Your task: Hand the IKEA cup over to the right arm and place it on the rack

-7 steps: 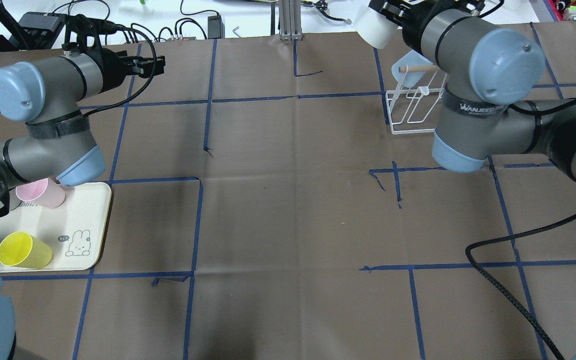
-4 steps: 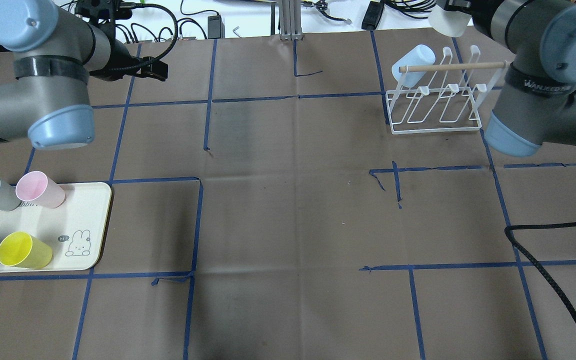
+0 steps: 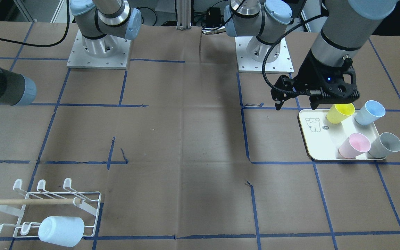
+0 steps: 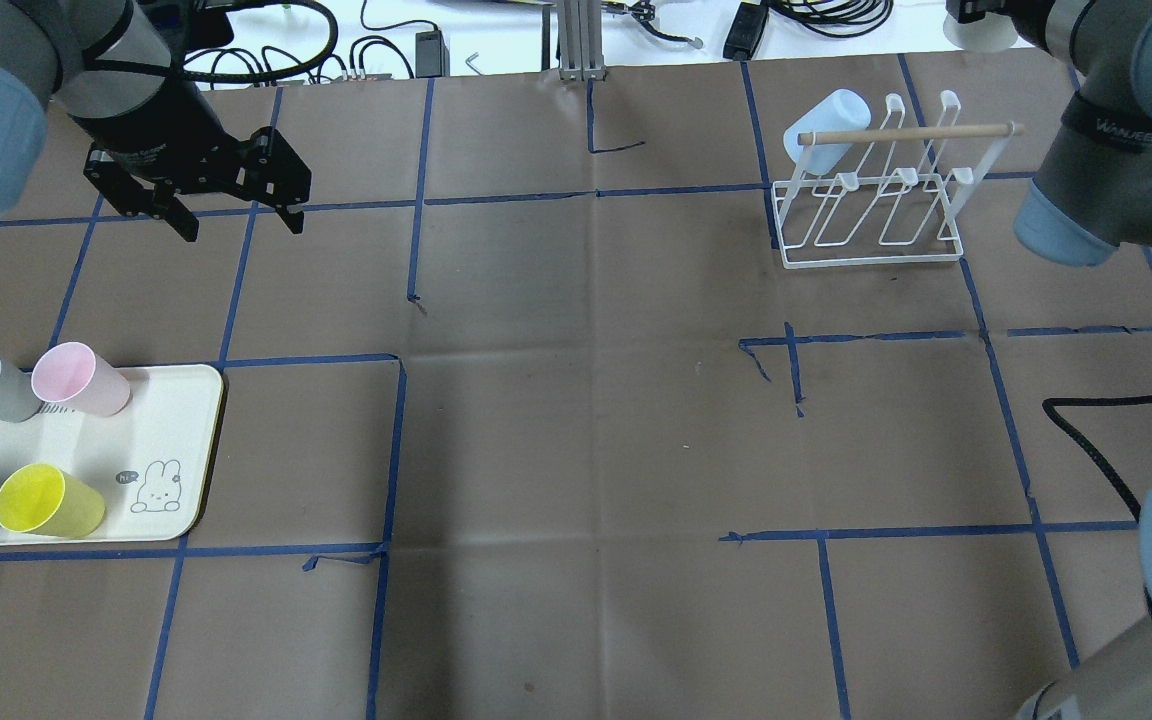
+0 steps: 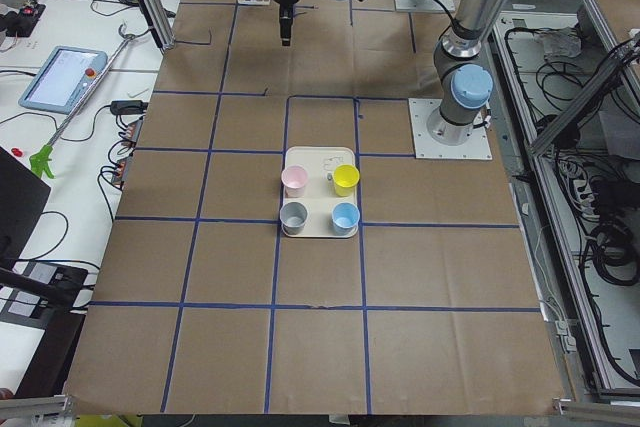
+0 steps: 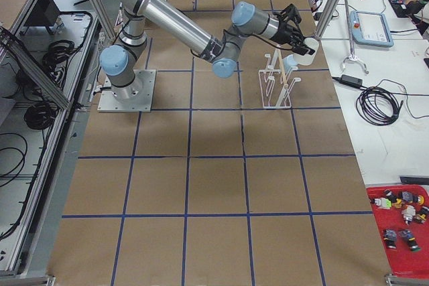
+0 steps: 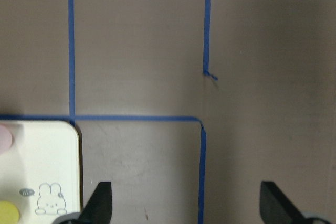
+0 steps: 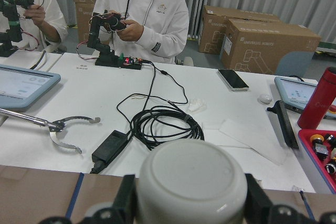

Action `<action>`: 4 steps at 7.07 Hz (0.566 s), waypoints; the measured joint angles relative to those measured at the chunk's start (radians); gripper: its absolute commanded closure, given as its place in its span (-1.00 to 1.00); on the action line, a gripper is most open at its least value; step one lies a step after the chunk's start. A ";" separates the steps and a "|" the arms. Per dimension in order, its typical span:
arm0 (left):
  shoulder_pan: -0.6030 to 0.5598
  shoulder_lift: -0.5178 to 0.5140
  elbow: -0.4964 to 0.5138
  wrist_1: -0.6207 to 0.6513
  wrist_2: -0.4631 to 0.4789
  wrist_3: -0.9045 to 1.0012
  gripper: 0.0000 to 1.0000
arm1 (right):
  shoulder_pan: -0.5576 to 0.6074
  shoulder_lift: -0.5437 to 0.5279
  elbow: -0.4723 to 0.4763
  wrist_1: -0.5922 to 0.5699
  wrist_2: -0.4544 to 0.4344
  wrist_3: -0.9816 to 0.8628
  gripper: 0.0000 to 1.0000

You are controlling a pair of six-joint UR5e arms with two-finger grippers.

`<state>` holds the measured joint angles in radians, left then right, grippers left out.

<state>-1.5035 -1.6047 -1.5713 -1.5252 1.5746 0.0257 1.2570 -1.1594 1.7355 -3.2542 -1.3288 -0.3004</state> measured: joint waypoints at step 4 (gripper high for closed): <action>-0.043 0.016 -0.009 -0.004 0.000 -0.043 -0.99 | -0.017 0.107 -0.020 -0.084 -0.001 -0.043 0.95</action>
<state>-1.5468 -1.5885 -1.5804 -1.5288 1.5744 -0.0173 1.2395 -1.0529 1.7151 -3.3385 -1.3299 -0.3432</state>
